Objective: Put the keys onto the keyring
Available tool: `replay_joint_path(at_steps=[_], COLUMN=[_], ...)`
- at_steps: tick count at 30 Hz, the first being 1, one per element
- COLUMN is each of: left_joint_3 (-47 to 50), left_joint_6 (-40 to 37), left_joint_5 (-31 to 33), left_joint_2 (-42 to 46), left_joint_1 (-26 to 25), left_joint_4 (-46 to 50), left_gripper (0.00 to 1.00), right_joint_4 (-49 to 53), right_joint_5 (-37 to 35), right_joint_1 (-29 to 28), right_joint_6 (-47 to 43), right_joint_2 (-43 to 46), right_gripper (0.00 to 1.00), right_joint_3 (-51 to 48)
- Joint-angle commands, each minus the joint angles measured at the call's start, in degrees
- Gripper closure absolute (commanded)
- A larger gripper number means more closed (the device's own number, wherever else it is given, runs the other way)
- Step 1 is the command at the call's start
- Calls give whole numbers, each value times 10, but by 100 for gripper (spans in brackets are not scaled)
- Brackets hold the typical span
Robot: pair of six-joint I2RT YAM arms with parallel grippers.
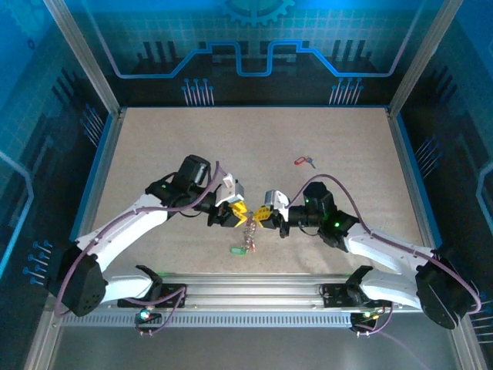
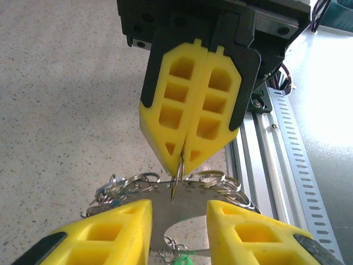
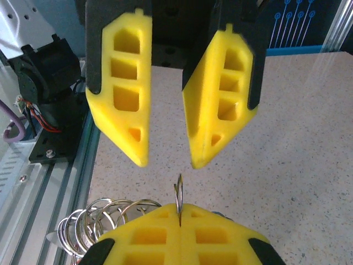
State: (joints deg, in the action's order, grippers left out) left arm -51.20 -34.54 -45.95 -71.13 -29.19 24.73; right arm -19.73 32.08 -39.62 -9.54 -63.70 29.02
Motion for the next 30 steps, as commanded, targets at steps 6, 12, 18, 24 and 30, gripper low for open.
replay_joint_path(at_steps=[6,12,18,24,30], left_joint_3=[31,37,37,44,46], left_joint_6=[59,67,43,27,14], left_joint_5=[-61,-79,-79,-79,-72], left_joint_2=[16,15,16,21,24], left_joint_1=[4,4,4,4,4], left_joint_4=[-106,-133,-110,-107,-97], left_gripper=[63,73,77,79,79], right_joint_4=[-120,-117,-120,-120,-115], right_joint_5=[18,21,19,21,22], right_joint_1=[5,1,-2,-3,-3], right_joint_6=[32,30,29,29,25], right_joint_2=[18,18,18,18,20], right_gripper=[100,100,100,100,100], right_joint_3=[-18,-13,-11,-8,-5])
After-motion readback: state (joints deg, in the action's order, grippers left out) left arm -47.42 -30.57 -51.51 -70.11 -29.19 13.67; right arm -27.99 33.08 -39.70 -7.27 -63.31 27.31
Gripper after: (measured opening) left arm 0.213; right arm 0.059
